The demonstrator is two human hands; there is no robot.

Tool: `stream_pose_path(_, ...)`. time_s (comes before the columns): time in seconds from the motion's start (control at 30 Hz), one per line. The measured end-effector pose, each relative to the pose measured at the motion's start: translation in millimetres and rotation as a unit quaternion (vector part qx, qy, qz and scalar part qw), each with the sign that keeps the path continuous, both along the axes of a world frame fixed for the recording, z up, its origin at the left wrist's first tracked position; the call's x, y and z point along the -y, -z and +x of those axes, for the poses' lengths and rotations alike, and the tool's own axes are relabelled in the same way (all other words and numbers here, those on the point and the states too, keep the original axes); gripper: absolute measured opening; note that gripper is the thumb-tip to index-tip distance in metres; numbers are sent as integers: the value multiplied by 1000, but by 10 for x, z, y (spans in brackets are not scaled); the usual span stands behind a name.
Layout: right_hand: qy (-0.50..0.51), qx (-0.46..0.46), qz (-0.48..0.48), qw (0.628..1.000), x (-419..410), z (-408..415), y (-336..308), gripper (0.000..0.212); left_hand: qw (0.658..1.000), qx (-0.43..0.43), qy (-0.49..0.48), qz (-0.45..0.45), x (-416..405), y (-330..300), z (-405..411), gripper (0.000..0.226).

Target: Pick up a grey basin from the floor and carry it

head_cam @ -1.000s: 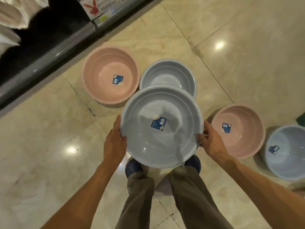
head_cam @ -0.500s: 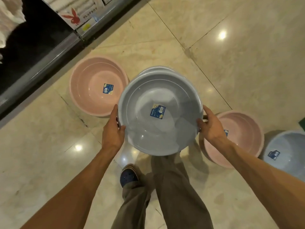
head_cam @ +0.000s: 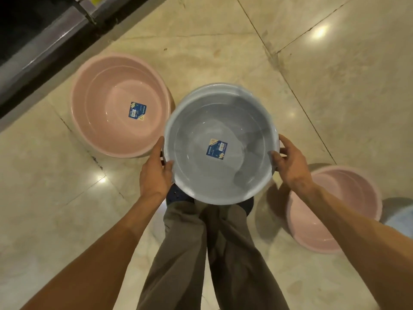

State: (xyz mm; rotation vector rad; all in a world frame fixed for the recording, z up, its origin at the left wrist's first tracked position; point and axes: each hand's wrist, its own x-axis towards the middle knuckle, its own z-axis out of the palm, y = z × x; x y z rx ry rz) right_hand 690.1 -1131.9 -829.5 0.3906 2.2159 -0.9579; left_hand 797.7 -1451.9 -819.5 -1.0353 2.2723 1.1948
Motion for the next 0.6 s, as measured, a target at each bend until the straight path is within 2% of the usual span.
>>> stream_pose_path(0.2,3,-47,20,999,26,-171,229,53,999,-22,21,-20,19,263,-188,62)
stream_pose_path(0.33,26,-21,29,999,56,-201,277,49,1000,-8,-18,22,23,368,-238,67)
stream_pose_path(0.47,9,-11,51,999,138,-221,397,49,998,-7,-42,37,8,484,-304,65)
stream_pose_path(0.6,-8,-2,55,998,157,-213,596,59,999,-38,-18,29,11,666,-298,72)
